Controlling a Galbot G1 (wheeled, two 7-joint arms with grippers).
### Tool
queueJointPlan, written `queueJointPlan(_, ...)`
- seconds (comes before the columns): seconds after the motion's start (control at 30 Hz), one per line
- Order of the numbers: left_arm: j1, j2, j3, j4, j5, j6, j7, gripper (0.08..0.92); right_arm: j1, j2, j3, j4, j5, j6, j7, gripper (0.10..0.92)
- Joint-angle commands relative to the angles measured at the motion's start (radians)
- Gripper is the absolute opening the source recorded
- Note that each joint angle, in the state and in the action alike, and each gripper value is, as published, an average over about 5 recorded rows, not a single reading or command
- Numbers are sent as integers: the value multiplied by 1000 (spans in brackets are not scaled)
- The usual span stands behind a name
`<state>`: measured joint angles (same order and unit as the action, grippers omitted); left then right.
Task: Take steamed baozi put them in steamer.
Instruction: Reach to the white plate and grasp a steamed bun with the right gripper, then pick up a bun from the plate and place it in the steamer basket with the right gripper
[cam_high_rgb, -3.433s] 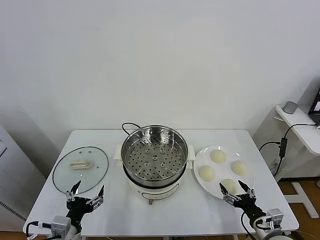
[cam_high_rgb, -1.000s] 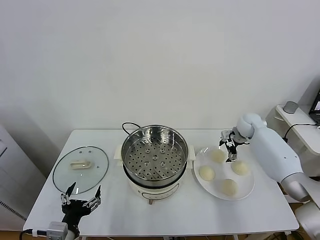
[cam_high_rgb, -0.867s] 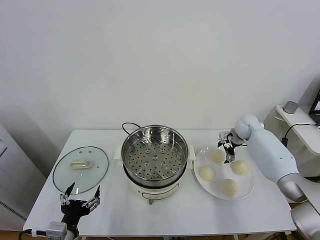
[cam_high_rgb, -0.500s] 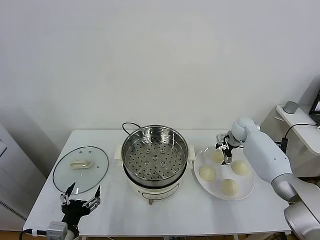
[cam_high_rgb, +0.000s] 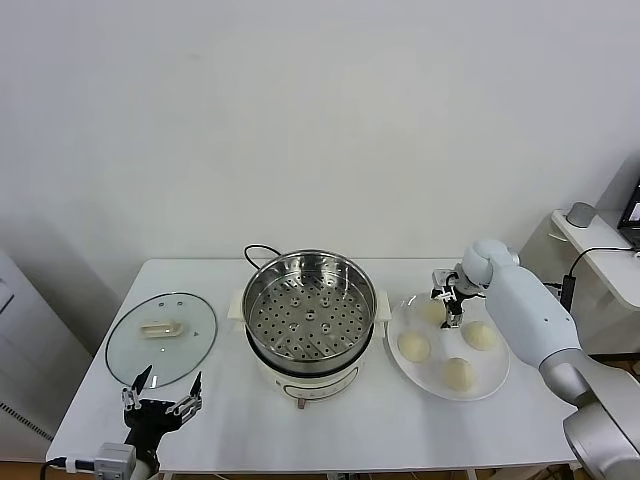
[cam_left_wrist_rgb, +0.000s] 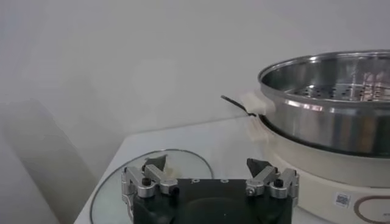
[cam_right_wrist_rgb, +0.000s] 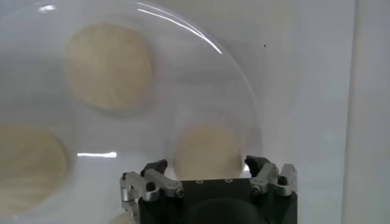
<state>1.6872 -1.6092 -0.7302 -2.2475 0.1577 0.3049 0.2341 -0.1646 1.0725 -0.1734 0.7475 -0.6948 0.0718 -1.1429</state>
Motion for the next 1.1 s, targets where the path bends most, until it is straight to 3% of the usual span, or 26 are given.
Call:
queueJointPlan(0.03,-3,-2,3,3,0,0,0,823,4,-3,0,3,26,-4,2,589)
queueJointPlan(0.23,-12,-1,9,4,0,0,0,823,67,-75,-78,108,161,-43,-42,512)
queueJointPlan(0.43,-23,-7,18,5,19,1,-8,823,258,-125,-287,204,368,-96,-109,498)
queueJointPlan(0.7,-32,-29,19,0,43,4,-18,823,581,26,-543,109,606,-71,-211,501)
queueJointPlan(0.93,-34,-36,9,-7,44,2,-26,823,677,295,-648,-203,854,347,-294,501)
queueJointPlan(1.1,-29,-41,-1,-10,40,2,-29,823,671,358,-719,-186,854,563,-313,501)
